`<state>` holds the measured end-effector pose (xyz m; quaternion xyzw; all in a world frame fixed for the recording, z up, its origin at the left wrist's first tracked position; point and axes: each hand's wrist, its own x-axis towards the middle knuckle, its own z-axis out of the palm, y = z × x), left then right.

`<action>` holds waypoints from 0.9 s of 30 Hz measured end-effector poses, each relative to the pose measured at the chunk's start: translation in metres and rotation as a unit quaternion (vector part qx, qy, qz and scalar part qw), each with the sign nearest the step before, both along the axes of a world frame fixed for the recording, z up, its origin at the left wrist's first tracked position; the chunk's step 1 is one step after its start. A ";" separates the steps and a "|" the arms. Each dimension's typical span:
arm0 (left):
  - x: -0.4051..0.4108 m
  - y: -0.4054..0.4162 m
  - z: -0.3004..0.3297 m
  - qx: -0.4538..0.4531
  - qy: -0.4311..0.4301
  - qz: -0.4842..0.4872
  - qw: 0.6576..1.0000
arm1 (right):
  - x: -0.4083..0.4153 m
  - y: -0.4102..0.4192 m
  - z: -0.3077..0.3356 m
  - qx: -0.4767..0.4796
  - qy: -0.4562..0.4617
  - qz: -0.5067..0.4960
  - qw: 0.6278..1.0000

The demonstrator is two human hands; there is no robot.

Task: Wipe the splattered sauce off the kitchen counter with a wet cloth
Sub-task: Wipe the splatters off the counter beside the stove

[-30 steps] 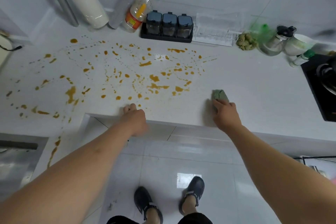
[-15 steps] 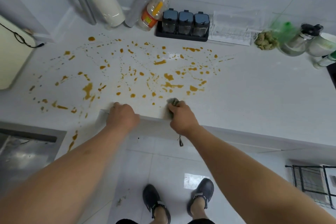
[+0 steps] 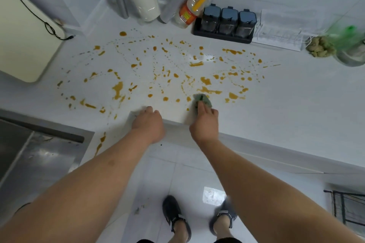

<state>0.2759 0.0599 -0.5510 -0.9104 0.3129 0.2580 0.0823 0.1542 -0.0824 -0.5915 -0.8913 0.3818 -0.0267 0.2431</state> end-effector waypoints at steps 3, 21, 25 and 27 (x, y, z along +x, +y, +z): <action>0.007 0.002 0.002 0.018 0.018 -0.028 0.999 | 0.033 0.031 0.006 -0.004 0.016 0.097 0.995; 0.024 0.012 0.001 0.042 0.071 -0.069 0.994 | -0.024 -0.026 0.007 -0.052 0.053 0.035 0.997; 0.023 0.011 0.002 0.036 0.070 -0.062 0.995 | 0.039 0.011 0.010 0.059 -0.040 0.004 0.997; 0.022 0.012 0.001 0.037 0.061 -0.069 0.995 | 0.061 0.033 0.009 0.022 -0.031 0.096 0.995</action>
